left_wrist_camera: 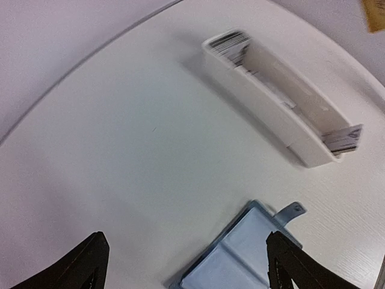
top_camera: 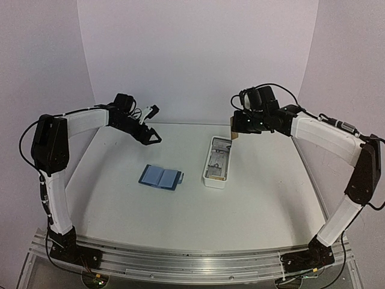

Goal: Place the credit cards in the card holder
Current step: Pick up the card holder from the center of the board.

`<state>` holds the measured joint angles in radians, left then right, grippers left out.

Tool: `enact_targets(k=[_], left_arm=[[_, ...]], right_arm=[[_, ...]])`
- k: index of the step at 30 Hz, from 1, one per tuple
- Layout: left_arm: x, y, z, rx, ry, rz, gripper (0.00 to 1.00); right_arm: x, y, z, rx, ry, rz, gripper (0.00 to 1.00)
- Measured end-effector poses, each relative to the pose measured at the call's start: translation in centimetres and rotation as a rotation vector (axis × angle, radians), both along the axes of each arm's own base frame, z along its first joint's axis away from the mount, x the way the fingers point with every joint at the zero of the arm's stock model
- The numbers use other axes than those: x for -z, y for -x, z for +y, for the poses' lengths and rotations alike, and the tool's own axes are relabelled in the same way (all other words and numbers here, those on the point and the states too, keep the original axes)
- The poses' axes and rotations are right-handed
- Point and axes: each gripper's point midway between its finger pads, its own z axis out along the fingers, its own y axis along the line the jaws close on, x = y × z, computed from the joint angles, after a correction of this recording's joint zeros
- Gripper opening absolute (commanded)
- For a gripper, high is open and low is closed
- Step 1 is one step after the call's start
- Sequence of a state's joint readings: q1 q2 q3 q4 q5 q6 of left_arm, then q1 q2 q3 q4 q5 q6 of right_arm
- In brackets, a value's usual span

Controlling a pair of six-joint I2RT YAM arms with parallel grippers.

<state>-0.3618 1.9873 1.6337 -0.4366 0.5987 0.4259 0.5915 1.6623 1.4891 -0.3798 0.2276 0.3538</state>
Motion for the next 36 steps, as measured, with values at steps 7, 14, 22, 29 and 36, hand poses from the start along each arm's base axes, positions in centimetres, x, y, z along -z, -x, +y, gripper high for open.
enact_targets(k=[7,14,22,29,36], left_arm=[[9.0,2.7,5.5,-0.495,-0.078,0.562,0.94],[13.9,6.5,7.4,-0.669,-0.121,0.734,0.94],[14.0,6.3,6.6,-0.688,-0.023,0.755,0.86],[14.0,7.8,6.0,-0.676,0.046,0.804,0.75],[13.8,7.9,5.5,-0.671,0.107,0.839,0.61]], right_arm=[[-0.7,1.1,3.6,-0.064,-0.022,-0.009,0.0],[-0.7,1.9,6.7,-0.113,-0.059,0.002,0.0],[2.5,3.1,17.4,-0.265,-0.209,0.102,0.0],[11.5,6.3,23.4,-0.306,-0.218,0.31,0.0],[15.3,6.2,23.7,-0.256,-0.181,0.354,0.0]])
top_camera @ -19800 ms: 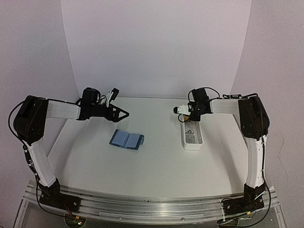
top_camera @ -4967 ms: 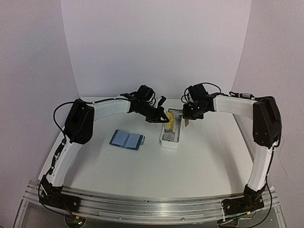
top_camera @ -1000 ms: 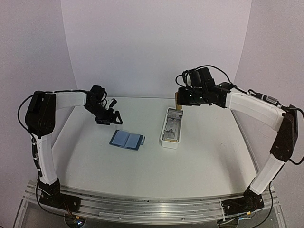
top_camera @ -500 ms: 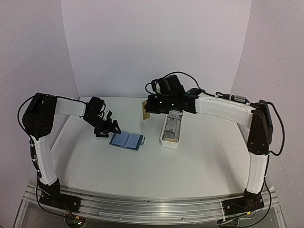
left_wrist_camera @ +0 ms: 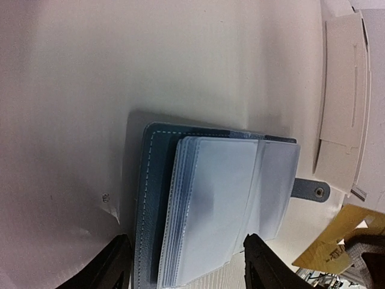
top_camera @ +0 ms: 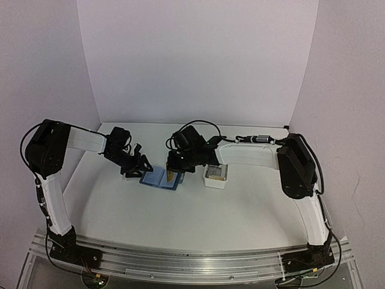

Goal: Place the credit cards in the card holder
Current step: Pick up the card holder from the center of the board.

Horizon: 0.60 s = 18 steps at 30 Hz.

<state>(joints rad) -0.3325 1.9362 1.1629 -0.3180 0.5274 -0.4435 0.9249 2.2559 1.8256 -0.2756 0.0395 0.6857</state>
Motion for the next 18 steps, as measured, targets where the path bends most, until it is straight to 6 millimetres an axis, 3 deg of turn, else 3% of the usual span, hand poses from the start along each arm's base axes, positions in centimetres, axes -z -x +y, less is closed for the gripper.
enact_targets(k=[4,11,18], left_arm=[[-0.1,0.6,-0.6,0.008,0.051,0.021,0.56],[-0.5,1.2,-1.5,0.033,0.121,0.039,0.56],[-1.5,0.7,-2.4,0.044,0.184,0.018,0.5]], right_arm=[[1.2,-0.9,0.3,0.012,0.01,-0.004,0.0],[4.2,-1.8,-0.4,0.029,0.063,0.006,0.0],[5.1,-2.6,-0.3,0.025,0.057,0.018,0.0]])
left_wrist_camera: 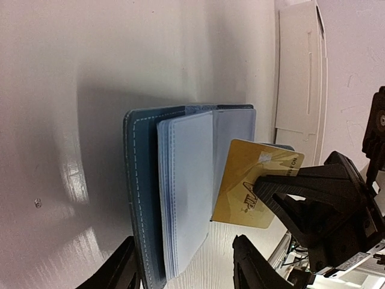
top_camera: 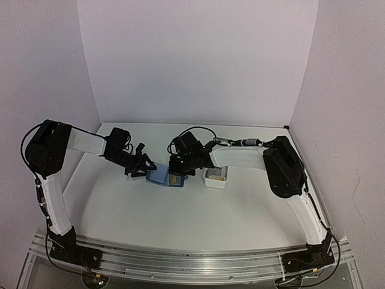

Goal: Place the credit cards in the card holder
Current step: Pick up the card holder from the center of the board.

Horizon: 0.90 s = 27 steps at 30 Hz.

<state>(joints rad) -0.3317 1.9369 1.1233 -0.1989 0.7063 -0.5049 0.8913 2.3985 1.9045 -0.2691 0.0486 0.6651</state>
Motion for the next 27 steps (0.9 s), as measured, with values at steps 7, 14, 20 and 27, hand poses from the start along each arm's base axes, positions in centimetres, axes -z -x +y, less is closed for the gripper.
enact_targets(k=[7,14,20,27], left_arm=[[-0.3,-0.4,-0.9,0.012,0.063,-0.007,0.42],[2.3,0.2,-1.0,0.014,0.055,0.07,0.22],[2.4,0.3,-1.1,0.023,0.063,0.074,0.0],[0.5,0.3,-1.6,0.059,0.113,0.015,0.0]], right_arm=[[0.0,-0.3,0.1,-0.007,-0.02,0.007,0.0],[0.0,-0.5,0.0,-0.012,-0.02,0.006,0.0],[0.0,-0.6,-0.1,-0.013,-0.021,0.007,0.0],[-0.9,-1.7,-1.0,-0.006,-0.034,0.004,0.0]])
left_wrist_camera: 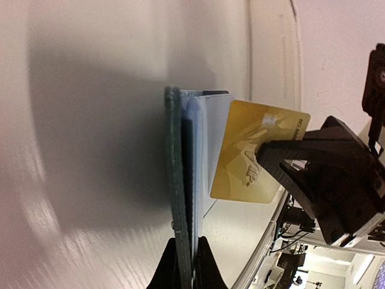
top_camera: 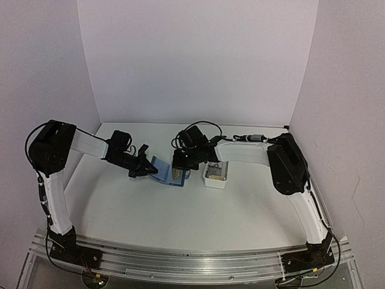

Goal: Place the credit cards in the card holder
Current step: Pick up the card holder from the center of the board.

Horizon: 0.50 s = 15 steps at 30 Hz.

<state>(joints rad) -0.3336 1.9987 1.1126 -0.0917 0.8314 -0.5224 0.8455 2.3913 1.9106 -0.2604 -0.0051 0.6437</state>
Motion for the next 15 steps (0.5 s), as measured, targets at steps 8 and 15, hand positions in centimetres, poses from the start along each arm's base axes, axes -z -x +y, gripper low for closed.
enact_targets(k=[8,15], left_arm=[[-11.7,0.4,-1.1,0.111,0.192,-0.338,0.0],[-22.7,1.7,-1.0,0.173,0.297,-0.704,0.0]], right_arm=[[-15.9,-0.8,-0.9,-0.039,-0.165,-0.252,0.0],[-35.4,4.5,-6.2,-0.041,-0.528,-0.623,0.0]])
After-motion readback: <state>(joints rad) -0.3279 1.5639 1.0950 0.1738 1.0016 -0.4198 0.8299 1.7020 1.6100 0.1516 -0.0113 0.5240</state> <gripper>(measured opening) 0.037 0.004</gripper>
